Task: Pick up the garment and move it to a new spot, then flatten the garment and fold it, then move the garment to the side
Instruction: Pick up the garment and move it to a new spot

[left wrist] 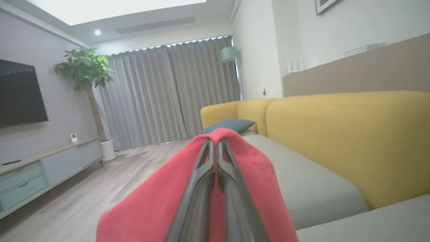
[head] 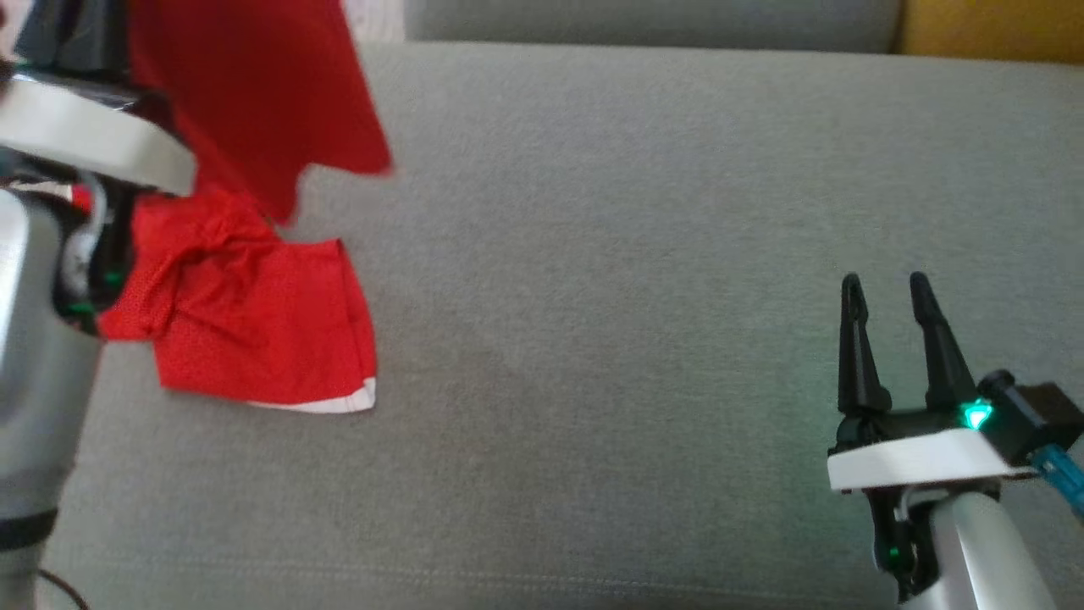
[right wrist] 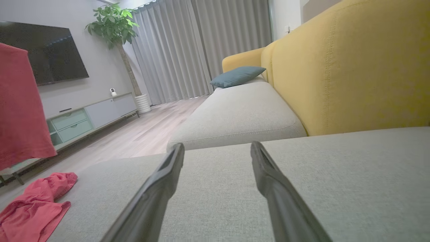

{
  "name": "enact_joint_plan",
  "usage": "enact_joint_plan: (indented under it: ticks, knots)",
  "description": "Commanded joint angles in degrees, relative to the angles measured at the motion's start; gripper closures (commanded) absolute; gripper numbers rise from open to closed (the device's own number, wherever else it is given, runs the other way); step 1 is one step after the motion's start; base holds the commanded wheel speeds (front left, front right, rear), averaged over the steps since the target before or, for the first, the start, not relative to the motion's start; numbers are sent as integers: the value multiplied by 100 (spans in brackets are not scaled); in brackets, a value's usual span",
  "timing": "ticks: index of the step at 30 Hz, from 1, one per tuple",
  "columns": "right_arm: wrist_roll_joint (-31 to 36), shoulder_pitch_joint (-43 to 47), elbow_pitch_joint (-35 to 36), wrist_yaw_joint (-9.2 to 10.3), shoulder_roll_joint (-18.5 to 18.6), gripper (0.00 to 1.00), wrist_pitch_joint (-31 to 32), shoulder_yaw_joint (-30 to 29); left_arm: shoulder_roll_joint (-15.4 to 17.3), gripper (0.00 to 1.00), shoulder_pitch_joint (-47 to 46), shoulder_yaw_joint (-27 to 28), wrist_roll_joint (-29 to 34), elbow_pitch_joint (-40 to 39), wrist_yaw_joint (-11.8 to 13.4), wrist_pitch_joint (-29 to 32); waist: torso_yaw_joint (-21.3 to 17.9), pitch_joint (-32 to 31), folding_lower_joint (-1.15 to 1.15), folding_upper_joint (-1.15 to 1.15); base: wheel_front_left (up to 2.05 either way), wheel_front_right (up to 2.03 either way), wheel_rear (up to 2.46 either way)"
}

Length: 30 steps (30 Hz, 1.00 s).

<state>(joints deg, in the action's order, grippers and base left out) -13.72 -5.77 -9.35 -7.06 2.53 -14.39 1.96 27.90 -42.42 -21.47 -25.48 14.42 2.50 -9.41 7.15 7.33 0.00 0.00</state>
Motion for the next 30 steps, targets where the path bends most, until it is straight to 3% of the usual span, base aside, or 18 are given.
enact_joint_plan:
  ticks: [1, 6, 13, 18, 30]
  knots:
    - [-65, -47, 177, -43, 34, 0, -60, 159, 166, 100, -210, 220, -23, -448, 101, 97, -154, -161, 0, 0, 0, 0, 0]
    - [-147, -94, 221, -43, 34, 0, -60, 167, -322, 100, -121, -145, -46, -1261, 355, 514, -477, -267, 0, 0, 0, 0, 0]
    - [-237, -300, 286, -43, 34, 0, -61, 151, -981, 100, -296, -615, 51, -1336, 567, 681, -1080, -60, 0, 0, 0, 0, 0]
    - [-382, -497, 355, -43, 34, 0, -61, 168, -1354, 100, -470, -846, 85, -966, 617, 670, -1608, 221, 0, 0, 0, 0, 0]
    - [-794, -827, 557, -43, 34, 0, -61, 547, -1561, 100, -1040, -1035, 358, 949, 532, 154, -2802, 851, 0, 0, 0, 0, 0]
